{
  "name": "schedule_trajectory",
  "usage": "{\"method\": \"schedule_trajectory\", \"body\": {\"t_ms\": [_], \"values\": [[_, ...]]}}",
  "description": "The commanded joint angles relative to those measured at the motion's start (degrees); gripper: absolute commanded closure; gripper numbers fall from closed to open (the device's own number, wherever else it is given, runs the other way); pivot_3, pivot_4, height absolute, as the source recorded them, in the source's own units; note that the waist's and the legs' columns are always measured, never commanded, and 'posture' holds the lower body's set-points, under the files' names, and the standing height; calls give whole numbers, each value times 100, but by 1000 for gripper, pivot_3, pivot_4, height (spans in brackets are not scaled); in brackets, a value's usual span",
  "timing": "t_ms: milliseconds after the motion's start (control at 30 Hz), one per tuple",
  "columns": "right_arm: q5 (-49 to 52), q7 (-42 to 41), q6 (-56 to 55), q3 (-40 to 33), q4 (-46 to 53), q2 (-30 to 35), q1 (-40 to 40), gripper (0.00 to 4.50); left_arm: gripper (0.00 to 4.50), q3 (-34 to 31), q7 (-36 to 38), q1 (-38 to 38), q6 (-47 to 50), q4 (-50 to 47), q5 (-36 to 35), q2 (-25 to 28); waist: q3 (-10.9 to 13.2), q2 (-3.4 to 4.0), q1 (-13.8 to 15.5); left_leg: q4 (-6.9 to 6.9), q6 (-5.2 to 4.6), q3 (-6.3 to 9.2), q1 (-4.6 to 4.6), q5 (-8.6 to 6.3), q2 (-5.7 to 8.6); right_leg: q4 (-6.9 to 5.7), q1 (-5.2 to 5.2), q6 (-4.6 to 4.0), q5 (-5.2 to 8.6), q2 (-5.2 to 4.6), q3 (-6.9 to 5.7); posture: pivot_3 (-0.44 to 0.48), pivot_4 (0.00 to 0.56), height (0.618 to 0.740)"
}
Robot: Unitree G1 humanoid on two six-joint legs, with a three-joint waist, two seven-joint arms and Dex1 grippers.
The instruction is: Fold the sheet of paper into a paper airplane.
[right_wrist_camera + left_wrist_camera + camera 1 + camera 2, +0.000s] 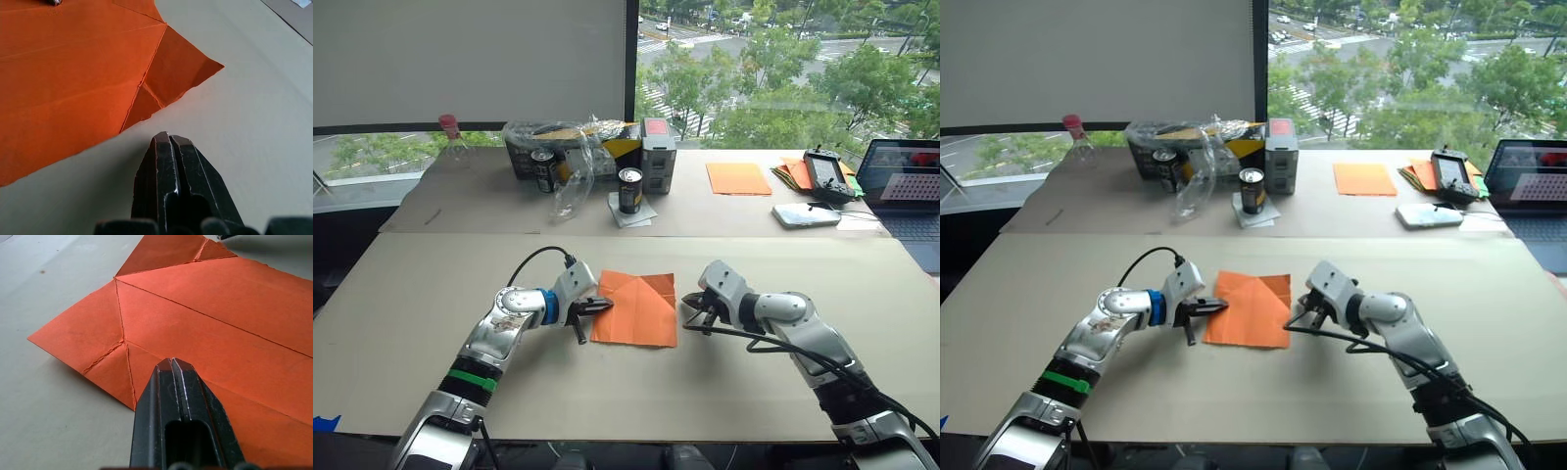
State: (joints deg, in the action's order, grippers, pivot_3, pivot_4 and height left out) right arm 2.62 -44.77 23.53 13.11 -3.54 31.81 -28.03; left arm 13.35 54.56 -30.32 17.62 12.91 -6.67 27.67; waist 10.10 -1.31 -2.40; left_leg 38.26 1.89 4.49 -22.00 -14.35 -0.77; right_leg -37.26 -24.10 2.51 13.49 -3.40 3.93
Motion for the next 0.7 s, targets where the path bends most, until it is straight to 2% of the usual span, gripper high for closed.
{"method": "schedule_trajectory", "body": {"t_ms": [33, 600, 700], "values": [[-145, 50, -177, -13, -340, -56, -327, 4472, 4500, 125, -41, 117, 106, -41, 149, -7, -1, 1, 7, 0, 0, 0, 0, 0, 1, 0, 0, 0, 0, -1, 0, 0, 150, 732], [338, -1819, -576, 132, -940, -148, -495, 4472, 4500, 189, -61, 67, 64, 24, 233, -45, -15, 2, -3, 0, 0, 0, 9, 0, -1, -2, 7, 0, 0, 1, 0, 0, 150, 732], [366, -1950, -665, 91, -1072, -180, -541, 4472, 4500, 200, -64, 81, 55, 24, 238, -55, -16, 2, -3, 0, 0, 1, 10, 0, -1, -2, 8, 0, 0, 1, 0, 0, 150, 732]]}}
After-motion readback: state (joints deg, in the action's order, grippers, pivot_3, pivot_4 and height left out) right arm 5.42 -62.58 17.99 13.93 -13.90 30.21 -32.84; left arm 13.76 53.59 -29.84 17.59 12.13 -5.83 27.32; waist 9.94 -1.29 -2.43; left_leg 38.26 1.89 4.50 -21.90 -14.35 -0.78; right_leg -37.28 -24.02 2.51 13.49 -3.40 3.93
